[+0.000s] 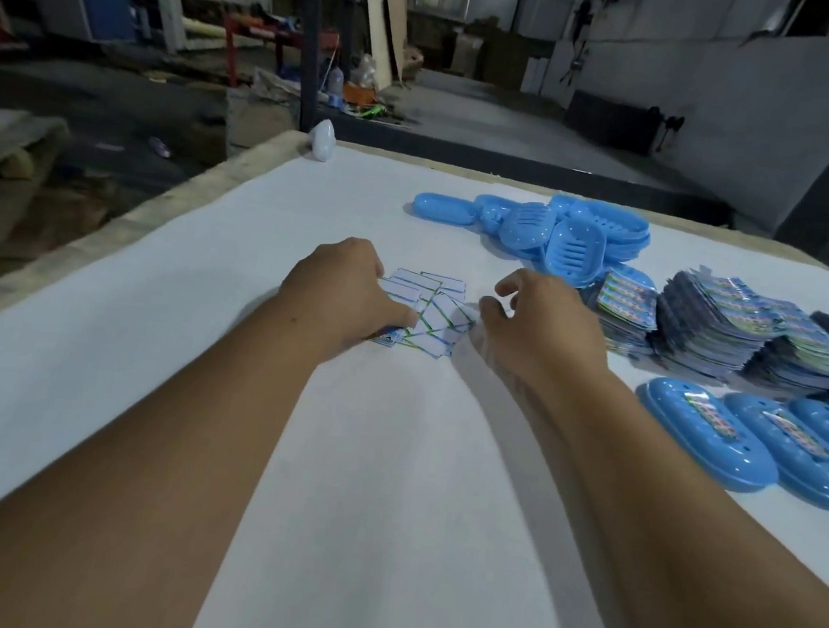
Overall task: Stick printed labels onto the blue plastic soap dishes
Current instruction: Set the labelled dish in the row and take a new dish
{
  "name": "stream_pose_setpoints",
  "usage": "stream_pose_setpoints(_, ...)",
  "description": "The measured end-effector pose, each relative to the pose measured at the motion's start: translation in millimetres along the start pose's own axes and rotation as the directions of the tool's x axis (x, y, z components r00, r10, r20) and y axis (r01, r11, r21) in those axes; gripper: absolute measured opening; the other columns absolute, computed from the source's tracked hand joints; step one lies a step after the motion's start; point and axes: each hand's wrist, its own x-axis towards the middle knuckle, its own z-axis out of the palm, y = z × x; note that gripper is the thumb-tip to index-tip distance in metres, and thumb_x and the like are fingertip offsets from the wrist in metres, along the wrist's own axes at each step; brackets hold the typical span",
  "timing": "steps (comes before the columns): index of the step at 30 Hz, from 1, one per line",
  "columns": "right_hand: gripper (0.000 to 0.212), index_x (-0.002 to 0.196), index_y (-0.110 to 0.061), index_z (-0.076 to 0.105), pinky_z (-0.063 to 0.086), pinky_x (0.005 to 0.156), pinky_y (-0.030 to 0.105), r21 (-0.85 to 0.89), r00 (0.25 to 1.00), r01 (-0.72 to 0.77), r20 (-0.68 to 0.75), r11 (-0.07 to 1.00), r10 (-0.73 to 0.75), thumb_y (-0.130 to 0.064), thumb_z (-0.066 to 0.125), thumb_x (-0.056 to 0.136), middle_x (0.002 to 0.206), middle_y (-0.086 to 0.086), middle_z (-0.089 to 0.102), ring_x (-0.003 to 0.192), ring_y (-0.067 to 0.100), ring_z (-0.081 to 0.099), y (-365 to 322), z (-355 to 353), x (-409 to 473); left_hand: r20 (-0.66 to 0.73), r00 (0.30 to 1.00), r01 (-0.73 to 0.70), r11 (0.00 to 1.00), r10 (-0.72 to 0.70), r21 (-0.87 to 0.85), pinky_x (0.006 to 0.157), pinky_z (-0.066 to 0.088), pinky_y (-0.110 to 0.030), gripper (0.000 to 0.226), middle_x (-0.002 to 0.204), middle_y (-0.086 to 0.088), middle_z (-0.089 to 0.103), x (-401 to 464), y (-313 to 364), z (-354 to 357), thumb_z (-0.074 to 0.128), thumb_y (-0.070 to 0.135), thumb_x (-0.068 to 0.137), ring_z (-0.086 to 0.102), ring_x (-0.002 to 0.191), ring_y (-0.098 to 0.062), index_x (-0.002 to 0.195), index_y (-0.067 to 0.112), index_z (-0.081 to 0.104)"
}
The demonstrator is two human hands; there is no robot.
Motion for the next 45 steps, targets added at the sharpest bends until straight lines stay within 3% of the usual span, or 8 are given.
stream_pose_setpoints(9, 0.032, 0.121, -0.028, 0.066, 0.049, 0.089, 0.036, 0.196, 0.998, 0.055, -0.002, 0.979, -0.055, -0.043, 0.059, 0.094, 0.112, -0.006, 0.066, 0.106, 0.017, 0.059, 6, 3, -5, 0.029, 0.997, 0.071, 0.976, -0.067, -0.207, 0.088, 0.055, -0.038, 0.067, 0.111, 0.002, 0.056, 5, 3, 0, 0.092, 0.030, 0.068, 0.062, 0.103, -0.021, 0.123, 0.024, 0.055)
stream_pose_setpoints(17, 0.036, 0.125, -0.026, 0.065, 0.046, 0.089, 0.034, 0.183, 0.998, 0.047, 0.031, 0.982, -0.053, -0.045, 0.058, 0.095, 0.127, -0.001, 0.060, 0.112, 0.019, 0.059, 8, 8, 1, 0.004, 1.000, 0.015, 0.999, -0.015, -0.050, 0.088, 0.054, -0.036, 0.056, 0.122, 0.001, 0.055, 6, 3, 2, 0.085, 0.034, 0.072, 0.060, 0.101, -0.019, 0.120, 0.027, 0.058)
stream_pose_setpoints(20, 0.040, 0.132, -0.015, 0.061, 0.044, 0.091, 0.037, 0.124, 1.000, -0.013, 0.029, 0.992, 0.010, -0.036, 0.055, 0.099, 0.139, 0.010, 0.050, 0.117, 0.029, 0.057, 7, 6, 16, -0.035, 0.999, -0.020, 0.999, 0.021, 0.030, 0.076, 0.043, -0.030, 0.045, 0.119, 0.002, 0.051, 5, 2, 3, 0.078, 0.038, 0.076, 0.056, 0.096, -0.018, 0.116, 0.032, 0.058)
stream_pose_setpoints(24, 0.018, 0.108, -0.005, 0.056, 0.033, 0.082, 0.037, -0.072, 0.998, -0.032, 0.050, 0.997, 0.035, -0.018, 0.052, 0.097, 0.111, 0.014, 0.049, 0.112, 0.036, 0.047, 9, 3, 51, -0.072, 0.996, -0.049, 0.997, 0.054, 0.067, 0.074, 0.037, -0.030, 0.032, 0.114, 0.003, 0.048, 4, 4, 7, 0.069, 0.045, 0.085, 0.054, 0.098, -0.020, 0.112, 0.032, 0.060)
stream_pose_setpoints(31, 0.050, 0.132, -0.010, 0.044, 0.047, 0.087, 0.044, -0.182, 0.977, -0.131, 0.144, 0.975, 0.158, -0.022, 0.059, 0.086, 0.126, 0.017, 0.051, 0.117, 0.036, 0.053, 19, 11, 92, -0.109, 0.991, -0.076, 0.995, 0.083, 0.069, 0.072, 0.037, -0.030, 0.025, 0.107, 0.006, 0.048, 2, 8, 10, 0.064, 0.049, 0.090, 0.054, 0.096, -0.018, 0.108, 0.032, 0.060)
stream_pose_setpoints(35, 0.046, 0.119, -0.013, 0.045, 0.053, 0.085, 0.045, -0.155, 0.969, -0.215, 0.092, 0.964, 0.230, -0.022, 0.069, 0.081, 0.107, 0.010, 0.058, 0.104, 0.032, 0.060, 21, 9, 107, -0.128, 0.988, -0.085, 0.995, 0.092, 0.059, 0.073, 0.036, -0.030, 0.021, 0.107, 0.006, 0.051, 2, 9, 11, 0.063, 0.048, 0.090, 0.053, 0.094, -0.017, 0.105, 0.032, 0.061)
stream_pose_setpoints(38, 0.018, 0.107, -0.017, 0.053, 0.044, 0.074, 0.039, -0.207, 0.969, -0.244, -0.011, 0.948, 0.247, -0.020, 0.061, 0.091, 0.082, 0.003, 0.051, 0.088, 0.028, 0.055, 24, 8, 119, -0.155, 0.983, -0.096, 0.994, 0.103, 0.053, 0.072, 0.036, -0.029, 0.020, 0.108, 0.005, 0.053, 2, 9, 12, 0.062, 0.049, 0.091, 0.054, 0.094, -0.017, 0.103, 0.033, 0.061)
stream_pose_setpoints(45, 0.016, 0.102, -0.020, 0.052, 0.039, 0.069, 0.036, -0.243, 0.963, -0.264, -0.112, 0.933, 0.243, -0.021, 0.063, 0.090, 0.090, 0.004, 0.054, 0.089, 0.027, 0.058, 33, 13, 133, -0.202, 0.975, -0.091, 0.995, 0.097, 0.039, 0.071, 0.037, -0.029, 0.016, 0.108, 0.007, 0.059, 1, 10, 12, 0.061, 0.049, 0.091, 0.057, 0.093, -0.016, 0.097, 0.034, 0.062)
